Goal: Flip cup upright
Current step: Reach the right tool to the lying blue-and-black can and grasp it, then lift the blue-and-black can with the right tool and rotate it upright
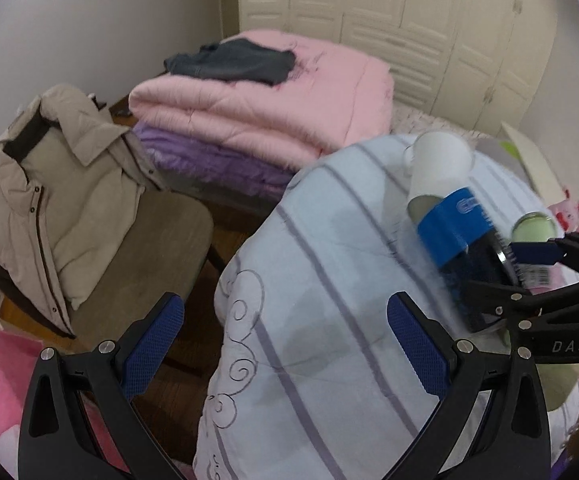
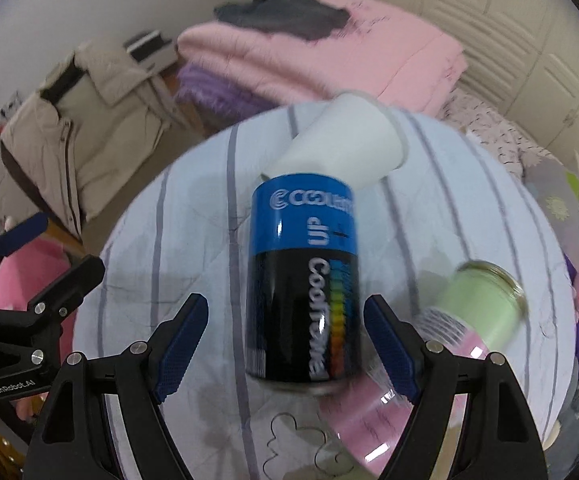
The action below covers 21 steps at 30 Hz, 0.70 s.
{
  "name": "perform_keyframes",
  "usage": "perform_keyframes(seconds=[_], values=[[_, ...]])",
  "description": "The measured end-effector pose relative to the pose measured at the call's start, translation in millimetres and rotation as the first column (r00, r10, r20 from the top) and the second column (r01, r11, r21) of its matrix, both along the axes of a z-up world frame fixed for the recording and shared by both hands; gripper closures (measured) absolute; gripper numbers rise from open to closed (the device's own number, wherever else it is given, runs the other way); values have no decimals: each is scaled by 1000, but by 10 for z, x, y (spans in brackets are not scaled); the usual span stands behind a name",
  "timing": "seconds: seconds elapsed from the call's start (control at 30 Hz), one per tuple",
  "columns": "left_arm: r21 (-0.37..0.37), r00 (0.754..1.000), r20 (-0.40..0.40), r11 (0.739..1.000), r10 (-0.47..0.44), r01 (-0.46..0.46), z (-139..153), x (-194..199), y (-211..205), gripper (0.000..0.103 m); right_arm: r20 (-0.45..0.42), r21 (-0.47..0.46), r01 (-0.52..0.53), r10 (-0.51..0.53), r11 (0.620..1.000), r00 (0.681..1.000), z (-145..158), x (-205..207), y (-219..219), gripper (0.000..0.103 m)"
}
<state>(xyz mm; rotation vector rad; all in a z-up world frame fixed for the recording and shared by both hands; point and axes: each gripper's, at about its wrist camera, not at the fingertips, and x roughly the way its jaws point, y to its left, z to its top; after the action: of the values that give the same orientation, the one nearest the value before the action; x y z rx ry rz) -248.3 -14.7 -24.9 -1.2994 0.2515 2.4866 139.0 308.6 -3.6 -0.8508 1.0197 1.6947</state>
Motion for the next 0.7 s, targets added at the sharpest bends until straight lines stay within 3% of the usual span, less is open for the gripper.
perform_keyframes(seconds=[0.17, 0.4, 0.47, 0.53, 0.7], values=[[1, 998, 61, 1000, 0, 0, -141, -125, -25, 0, 50, -42, -29, 31, 999, 998, -94, -47, 131, 21], [1, 996, 87, 999, -35, 35, -199, -154, -41, 0, 155, -142, -102, 124, 985, 980, -373, -139, 269, 21], [-6, 995, 88, 999, -43, 43, -204, -144, -36, 0, 154, -140, -107, 129, 984, 980, -384, -130, 265, 22], [-12, 995, 87, 998, -52, 54, -200, -132, -22, 0, 148, -142, -90, 111, 986, 983, -328, -89, 253, 35], [-6, 994, 78, 997, -79, 80, -153, -81, -5, 0, 132, -160, -75, 97, 984, 986, -270, -88, 233, 35]])
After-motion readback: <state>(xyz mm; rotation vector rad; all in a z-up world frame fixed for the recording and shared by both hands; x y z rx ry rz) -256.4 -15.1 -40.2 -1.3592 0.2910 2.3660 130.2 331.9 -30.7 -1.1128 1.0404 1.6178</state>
